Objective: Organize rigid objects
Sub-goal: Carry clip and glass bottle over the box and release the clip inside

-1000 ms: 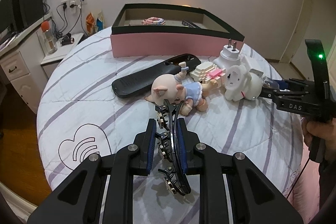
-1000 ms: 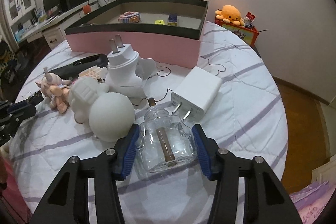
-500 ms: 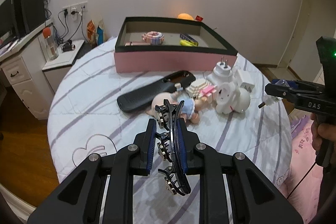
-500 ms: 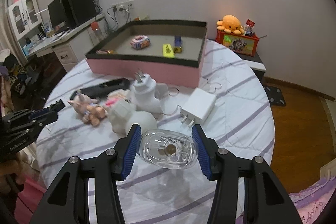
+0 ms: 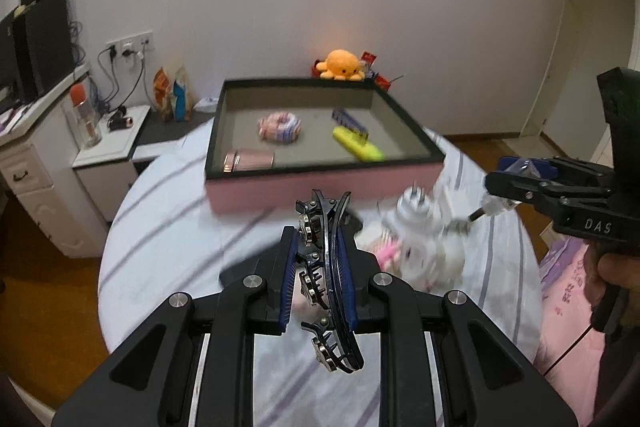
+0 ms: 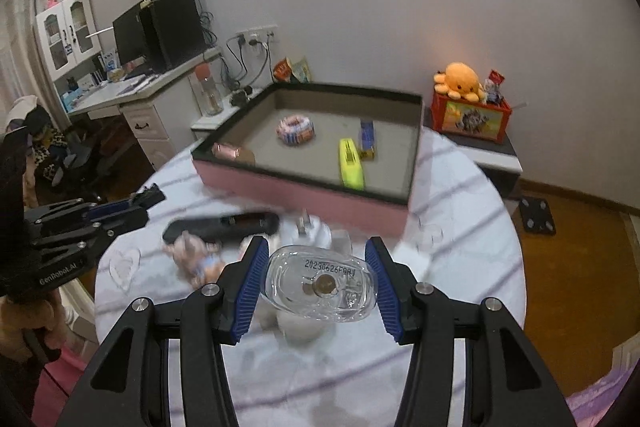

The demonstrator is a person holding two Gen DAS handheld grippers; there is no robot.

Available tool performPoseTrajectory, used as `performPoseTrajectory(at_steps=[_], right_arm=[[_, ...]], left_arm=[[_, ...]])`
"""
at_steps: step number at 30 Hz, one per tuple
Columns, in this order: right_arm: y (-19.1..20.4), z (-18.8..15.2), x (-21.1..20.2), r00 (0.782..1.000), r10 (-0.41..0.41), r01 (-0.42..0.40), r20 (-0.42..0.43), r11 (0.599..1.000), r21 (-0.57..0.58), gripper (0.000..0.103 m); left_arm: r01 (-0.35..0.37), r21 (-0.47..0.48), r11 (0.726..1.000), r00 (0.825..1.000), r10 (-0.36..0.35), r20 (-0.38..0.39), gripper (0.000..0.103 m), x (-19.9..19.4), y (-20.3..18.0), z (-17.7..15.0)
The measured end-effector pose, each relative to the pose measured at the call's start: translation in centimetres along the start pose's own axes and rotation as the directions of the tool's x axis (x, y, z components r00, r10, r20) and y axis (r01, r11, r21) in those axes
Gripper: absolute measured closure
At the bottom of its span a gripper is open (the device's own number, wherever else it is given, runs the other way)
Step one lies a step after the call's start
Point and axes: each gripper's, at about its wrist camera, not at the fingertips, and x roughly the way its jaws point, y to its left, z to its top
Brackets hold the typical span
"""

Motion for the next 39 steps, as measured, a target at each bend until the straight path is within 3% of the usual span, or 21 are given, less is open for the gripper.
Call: performPoseTrajectory(at_steps=[6,13,21,30,31,32,34,39], right_arm=[[-0.9,5.3,2.6,0.999,-0.006,0.007,0.034,1.000,-0.008,0.051],[-4.3,10.1,8.2,1.000,-0.021,0.022,-0.019,0.999,0.030,0.051],[-7.2,10.3,14.8,0.986,-0.059,0.068,-0.157,0.997,0.048,0.051],[-7.4,8.5,17.8,0.970,-0.074,0.082,-0.232,0.996,0.025,0.051],[-7.5,8.4,17.8,0.970,-0.073,0.082,-0.232,0.996,0.028,0.051],[-7.5,8.4,17.9,0.969,-0.070,0.079,-0.235,0.996,0.031,0.047],[-7.3,8.4,17.7,0.971,-0.060,0.071,-0.230,0.997,0.036,0.042],[-6.9,8.5,16.7,0.978,0.008,0.010,-0.210,0.996,0.086,0.021]], left_arm=[[0.004,0.023,1.000,1.000,-0.005,0.026,0.084,2.8,0.4,6.1],[0.045,0.002,0.999,0.999,-0.045,-0.002,0.084,9.4,0.5,11.4],[0.046,-0.038,0.998,0.991,-0.050,-0.122,0.084,17.0,0.9,11.3],[0.007,-0.047,0.999,0.974,-0.018,-0.227,0.080,20.5,1.2,9.3],[0.005,-0.048,0.999,0.972,-0.016,-0.235,0.070,20.6,1.2,9.2],[-0.003,-0.047,0.999,0.970,-0.008,-0.242,0.048,20.6,1.2,9.2],[-0.036,-0.049,0.998,0.971,0.023,-0.237,0.026,20.2,1.4,9.3],[-0.056,-0.119,0.991,0.978,0.030,-0.206,0.011,17.6,3.0,9.3]])
